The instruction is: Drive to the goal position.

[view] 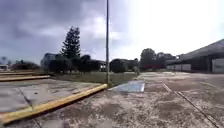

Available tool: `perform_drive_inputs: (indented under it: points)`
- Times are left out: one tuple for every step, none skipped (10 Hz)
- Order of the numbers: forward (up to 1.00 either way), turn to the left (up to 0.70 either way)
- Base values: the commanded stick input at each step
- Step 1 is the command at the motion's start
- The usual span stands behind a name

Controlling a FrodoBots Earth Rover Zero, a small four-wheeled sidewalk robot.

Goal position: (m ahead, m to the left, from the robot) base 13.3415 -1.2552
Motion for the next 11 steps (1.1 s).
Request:
perform_drive_inputs:
  points:
    - [0.57,0.00]
    - [0.70,0.00]
    - [0.70,0.00]
    - [0.70,0.00]
    - [0.70,0.00]
    - [0.70,0.00]
    - [0.70,0.00]
    - [0.70,-0.10]
    - [0.70,-0.32]
    - [0.70,-0.34]
    - [0.70,-0.35]
